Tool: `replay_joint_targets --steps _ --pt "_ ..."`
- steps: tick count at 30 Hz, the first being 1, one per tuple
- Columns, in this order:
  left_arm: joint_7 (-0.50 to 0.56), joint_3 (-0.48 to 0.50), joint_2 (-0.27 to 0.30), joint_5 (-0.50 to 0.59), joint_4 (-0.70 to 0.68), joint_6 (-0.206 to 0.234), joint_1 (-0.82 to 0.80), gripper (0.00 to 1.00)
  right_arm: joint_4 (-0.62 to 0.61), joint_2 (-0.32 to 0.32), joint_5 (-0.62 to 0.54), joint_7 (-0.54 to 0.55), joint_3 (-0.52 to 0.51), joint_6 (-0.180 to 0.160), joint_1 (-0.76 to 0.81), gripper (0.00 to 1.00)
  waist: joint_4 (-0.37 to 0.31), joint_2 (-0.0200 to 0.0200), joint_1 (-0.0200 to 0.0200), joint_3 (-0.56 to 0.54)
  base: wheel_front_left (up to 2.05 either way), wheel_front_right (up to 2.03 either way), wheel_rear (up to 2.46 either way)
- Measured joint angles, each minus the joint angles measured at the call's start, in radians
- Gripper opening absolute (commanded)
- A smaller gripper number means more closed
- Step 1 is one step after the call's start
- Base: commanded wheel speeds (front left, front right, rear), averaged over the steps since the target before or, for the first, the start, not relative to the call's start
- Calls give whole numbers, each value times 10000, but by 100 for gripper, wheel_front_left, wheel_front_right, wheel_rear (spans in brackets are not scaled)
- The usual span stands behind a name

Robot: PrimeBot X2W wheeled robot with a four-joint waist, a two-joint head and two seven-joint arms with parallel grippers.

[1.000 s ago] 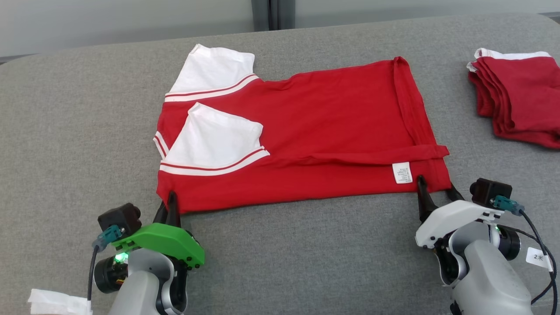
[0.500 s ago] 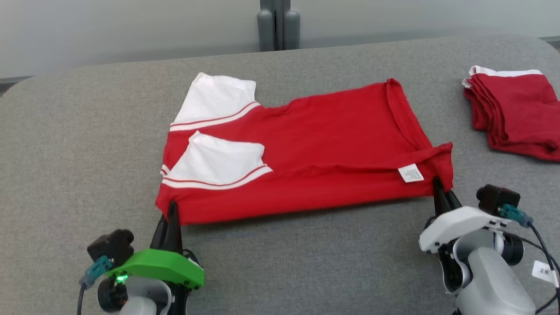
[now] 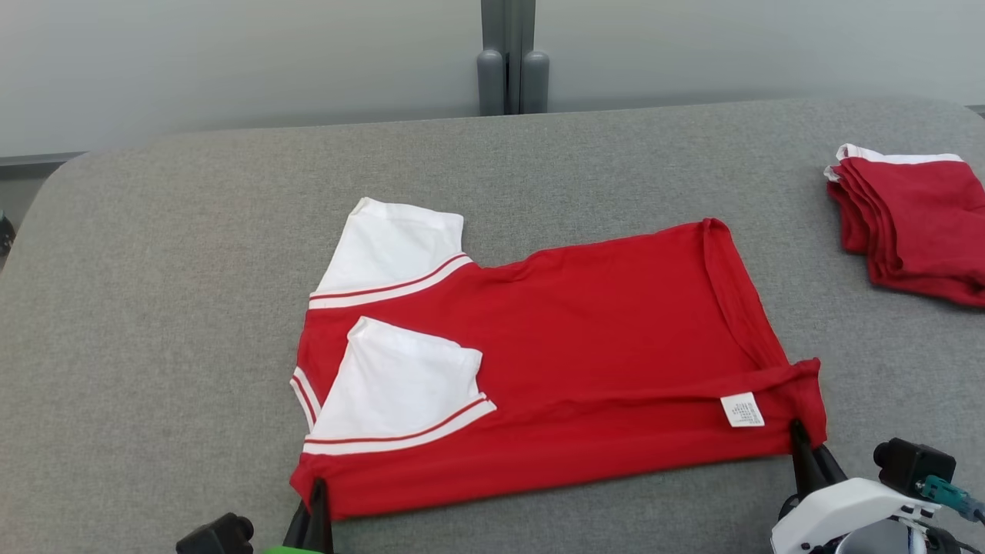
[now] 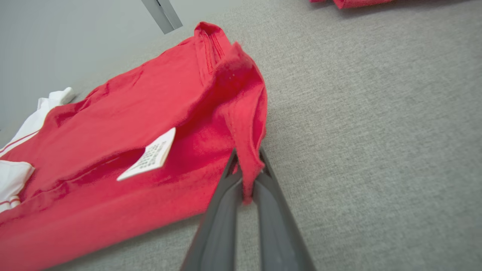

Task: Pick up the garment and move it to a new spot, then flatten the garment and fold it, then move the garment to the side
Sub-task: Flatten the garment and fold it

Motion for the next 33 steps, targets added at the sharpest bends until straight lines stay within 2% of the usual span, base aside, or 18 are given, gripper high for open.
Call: replay_joint_targets --steps 1,2,3,4,10,15,21,27,33 --pt "35 10 -2 -17 -4 42 17 0 -88 0 -2 65 4 0 105 31 -9 0 0 1 0 0 0" --pt "42 31 6 -19 -19 107 57 5 -188 0 -2 146 13 0 219 93 -22 0 0 7 0 0 0" --pt "54 67 21 -17 -33 194 92 68 -282 0 6 203 23 0 326 100 -39 0 0 15 0 0 0" --pt "119 94 69 -13 -48 268 123 100 -359 0 10 232 17 -2 403 100 -56 0 0 22 0 0 0" --pt "385 477 686 75 -731 742 377 100 -993 -21 -109 314 -474 -6 732 100 -228 0 0 128 0 0 0" --pt "727 537 1530 556 -1298 803 -128 100 -1605 -25 -337 316 -675 -10 568 100 -336 0 0 320 0 0 0" --pt "1521 84 2274 1143 -1231 267 -2752 100 -2171 -23 -767 454 -355 -10 -264 100 -462 0 0 791 0 0 0" --pt "2775 -477 2905 1762 -253 -291 -5884 100 -2510 -23 -909 591 445 -10 -1520 100 -692 0 0 1647 0 0 0" --pt "3994 -1012 3260 2077 980 -821 -7924 100 -2495 -29 -966 516 1154 -10 -2545 100 -1036 0 0 2625 0 0 0"
